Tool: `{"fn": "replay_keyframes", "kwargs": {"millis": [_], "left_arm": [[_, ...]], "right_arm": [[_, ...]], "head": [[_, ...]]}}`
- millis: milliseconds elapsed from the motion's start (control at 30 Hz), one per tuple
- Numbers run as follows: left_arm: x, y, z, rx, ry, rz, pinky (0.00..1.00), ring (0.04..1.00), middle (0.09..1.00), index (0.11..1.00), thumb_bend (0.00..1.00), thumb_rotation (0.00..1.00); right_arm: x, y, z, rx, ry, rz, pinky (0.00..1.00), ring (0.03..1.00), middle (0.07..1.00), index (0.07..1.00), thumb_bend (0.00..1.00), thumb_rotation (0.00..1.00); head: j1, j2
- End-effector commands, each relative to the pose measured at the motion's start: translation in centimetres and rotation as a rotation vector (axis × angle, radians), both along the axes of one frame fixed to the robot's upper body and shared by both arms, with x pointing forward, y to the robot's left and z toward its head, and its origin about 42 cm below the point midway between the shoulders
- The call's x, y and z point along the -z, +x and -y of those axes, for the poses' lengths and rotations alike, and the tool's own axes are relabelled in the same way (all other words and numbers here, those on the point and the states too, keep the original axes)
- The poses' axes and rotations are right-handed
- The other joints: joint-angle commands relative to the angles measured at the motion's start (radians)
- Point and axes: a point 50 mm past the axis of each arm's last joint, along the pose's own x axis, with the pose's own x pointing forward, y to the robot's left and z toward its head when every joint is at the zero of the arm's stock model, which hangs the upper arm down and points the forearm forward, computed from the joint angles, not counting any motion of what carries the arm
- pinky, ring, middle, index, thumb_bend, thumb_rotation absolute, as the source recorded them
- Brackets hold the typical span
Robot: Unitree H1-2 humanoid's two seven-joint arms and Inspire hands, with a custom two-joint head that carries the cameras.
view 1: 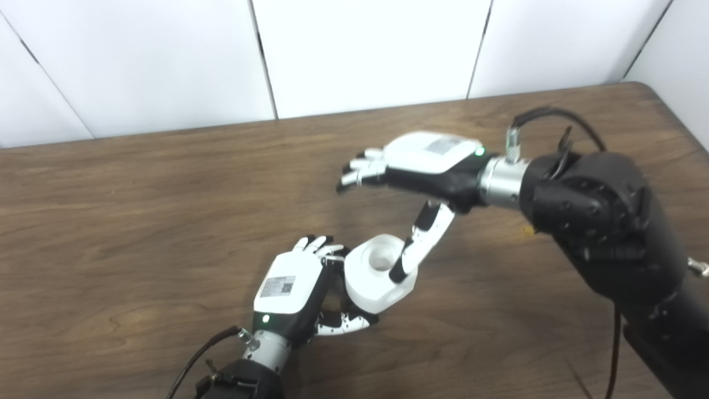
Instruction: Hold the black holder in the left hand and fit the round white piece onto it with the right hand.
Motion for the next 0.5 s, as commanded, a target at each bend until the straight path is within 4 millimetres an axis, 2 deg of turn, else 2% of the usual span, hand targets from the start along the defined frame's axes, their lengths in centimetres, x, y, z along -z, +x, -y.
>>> {"fn": "replay_keyframes", "kwargs": {"millis": [0,333,367,400,467], "left_arm": [[1.49,-0.2,0.15,0.025,0.053,-0.071,0.96,0.909,0.791,0.486,0.52,0.06],[1.51,0.06,-0.35,-0.036,0.077,-0.084,0.95,0.897,0.797,0.496,0.52,0.09],[1.48,0.06,-0.42,-0.046,0.088,-0.084,0.94,0.894,0.798,0.525,0.58,0.14],[1.45,0.06,-0.47,-0.052,0.095,-0.083,0.93,0.891,0.799,0.582,0.69,0.23],[1.33,0.05,-0.58,-0.079,0.11,-0.087,0.92,0.883,0.805,0.65,0.8,0.34]], "right_arm": [[-2.08,-0.24,0.17,-0.016,-0.04,0.022,1.0,1.0,0.979,0.915,1.0,0.57],[-2.99,0.03,0.5,0.008,-0.023,0.045,1.0,1.0,0.99,0.917,1.0,0.58],[-3.0,0.02,0.51,0.008,-0.023,0.045,1.0,1.0,0.99,0.916,1.0,0.58],[-3.0,0.02,0.51,0.008,-0.023,0.045,1.0,1.0,0.989,0.914,1.0,0.58],[-2.92,0.04,0.6,0.01,-0.02,0.04,1.0,1.0,0.99,0.914,1.0,0.59]], "head": [[-0.001,-0.001],[0.0,-0.003],[0.0,-0.002],[0.0,-0.002],[0.002,0.0]]}}
